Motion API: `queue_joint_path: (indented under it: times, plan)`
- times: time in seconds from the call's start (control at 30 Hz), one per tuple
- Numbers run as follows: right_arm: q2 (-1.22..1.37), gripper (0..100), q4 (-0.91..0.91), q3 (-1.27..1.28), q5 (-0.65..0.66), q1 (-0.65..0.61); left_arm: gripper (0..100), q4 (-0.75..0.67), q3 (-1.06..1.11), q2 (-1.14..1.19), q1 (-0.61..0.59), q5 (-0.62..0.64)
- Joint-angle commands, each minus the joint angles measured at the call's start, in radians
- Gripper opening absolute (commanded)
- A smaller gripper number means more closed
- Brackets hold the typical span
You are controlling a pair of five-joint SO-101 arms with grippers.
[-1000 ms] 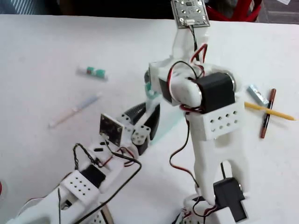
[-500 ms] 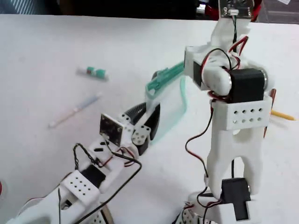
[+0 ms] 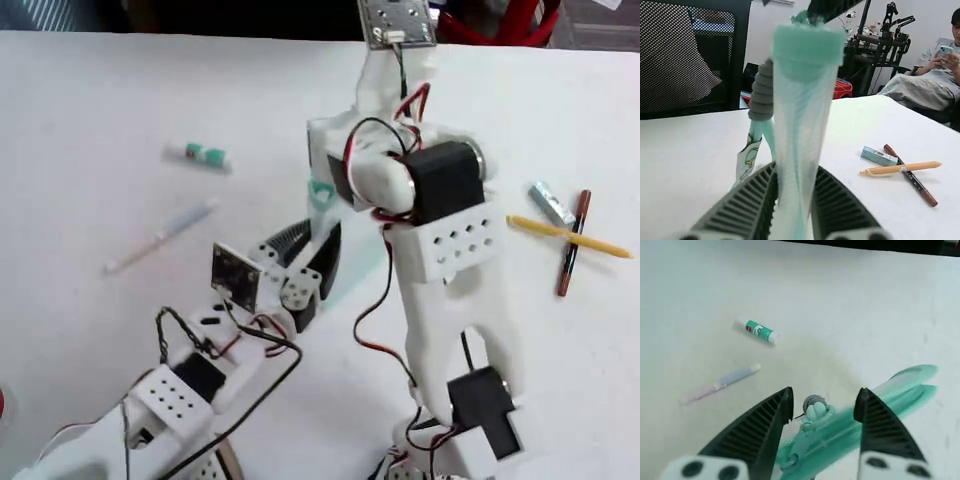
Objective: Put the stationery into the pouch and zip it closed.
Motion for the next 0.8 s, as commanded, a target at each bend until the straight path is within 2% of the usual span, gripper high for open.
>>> queue_joint_path:
  times: [0.0,0.07,0.23,0.37,0.53,0.77]
  plan:
    - [0.094,20.4,0.054,-0.025,0.0,0.005,2,-0.003,0.014,0.012,0.042,-0.008]
    - [0.101,18.2,0.058,-0.025,0.057,0.005,2,-0.003,0.014,0.012,0.039,-0.009]
    - [0.039,2.1,0.058,-0.021,0.229,-0.024,2,-0.003,0.011,0.016,0.039,-0.009]
    - [-0.016,4.3,0.059,0.035,0.31,-0.081,2,-0.003,0.009,0.016,0.039,-0.009]
    - [-0.035,6.7,0.058,0.118,0.316,-0.114,2,-0.003,0.011,0.016,0.039,-0.008]
    - [-0.039,2.1,0.058,0.112,0.322,-0.093,2,-0.003,0.012,0.016,0.039,-0.006]
